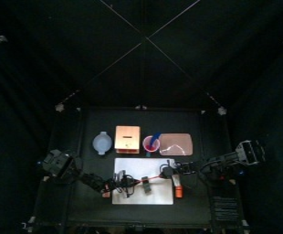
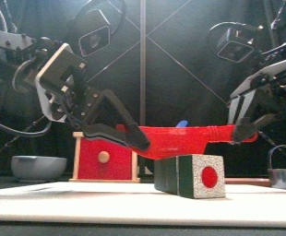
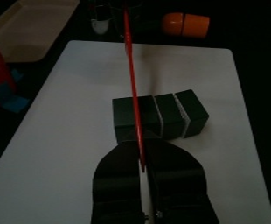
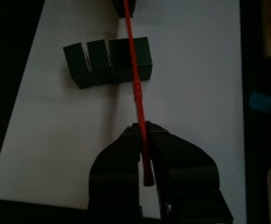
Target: Cut sushi
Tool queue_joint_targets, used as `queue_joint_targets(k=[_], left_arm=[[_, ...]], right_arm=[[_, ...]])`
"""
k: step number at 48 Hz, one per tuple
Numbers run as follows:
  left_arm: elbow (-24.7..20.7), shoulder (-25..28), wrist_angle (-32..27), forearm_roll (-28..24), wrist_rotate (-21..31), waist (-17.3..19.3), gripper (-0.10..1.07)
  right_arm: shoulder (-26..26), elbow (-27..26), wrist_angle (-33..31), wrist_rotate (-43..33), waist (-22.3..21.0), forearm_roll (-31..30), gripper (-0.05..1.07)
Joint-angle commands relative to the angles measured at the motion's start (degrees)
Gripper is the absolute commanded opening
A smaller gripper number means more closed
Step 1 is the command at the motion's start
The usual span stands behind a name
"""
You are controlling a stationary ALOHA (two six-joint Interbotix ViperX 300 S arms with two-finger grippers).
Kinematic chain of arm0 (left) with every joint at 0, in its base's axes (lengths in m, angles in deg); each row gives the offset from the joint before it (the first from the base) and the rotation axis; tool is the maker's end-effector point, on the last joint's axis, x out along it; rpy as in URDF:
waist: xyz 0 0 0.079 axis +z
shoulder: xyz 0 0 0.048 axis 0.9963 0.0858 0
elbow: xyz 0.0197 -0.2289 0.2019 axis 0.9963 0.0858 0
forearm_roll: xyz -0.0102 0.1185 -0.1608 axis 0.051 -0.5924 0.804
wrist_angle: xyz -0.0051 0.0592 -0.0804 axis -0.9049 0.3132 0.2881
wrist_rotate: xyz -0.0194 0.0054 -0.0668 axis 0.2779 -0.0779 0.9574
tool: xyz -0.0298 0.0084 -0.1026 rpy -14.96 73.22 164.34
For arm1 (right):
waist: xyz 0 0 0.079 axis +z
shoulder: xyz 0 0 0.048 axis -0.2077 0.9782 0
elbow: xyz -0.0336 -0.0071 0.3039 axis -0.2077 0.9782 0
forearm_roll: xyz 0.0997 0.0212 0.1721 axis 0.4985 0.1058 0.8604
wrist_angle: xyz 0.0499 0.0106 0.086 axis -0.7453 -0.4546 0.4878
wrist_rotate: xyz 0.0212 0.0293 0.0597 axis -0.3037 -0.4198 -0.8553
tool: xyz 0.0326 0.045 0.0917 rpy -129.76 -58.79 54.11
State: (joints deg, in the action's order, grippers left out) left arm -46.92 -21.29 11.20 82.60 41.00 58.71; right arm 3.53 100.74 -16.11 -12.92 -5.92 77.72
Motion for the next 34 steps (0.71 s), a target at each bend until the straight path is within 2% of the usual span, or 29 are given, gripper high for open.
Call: queue_joint_targets(k=[1,21,34], left_arm=[[-1.1,-1.7,0.3,-0.7,-0.1,0.2,0.24],[-1.1,0.1,-4.0,-0.8,-0.4,0.5,0.24],[1.4,-0.3,-6.5,-3.4,-0.4,3.5,0.24]], right_arm=[[-0.7,-1.6,0.4,-0.2,-0.3,0.0,0.10],[1.7,-1.3,-1.8,-0.3,0.1,0.4,0.10],[3.9,-1.5,-2.8,-0.4,0.9,0.8,0.10]])
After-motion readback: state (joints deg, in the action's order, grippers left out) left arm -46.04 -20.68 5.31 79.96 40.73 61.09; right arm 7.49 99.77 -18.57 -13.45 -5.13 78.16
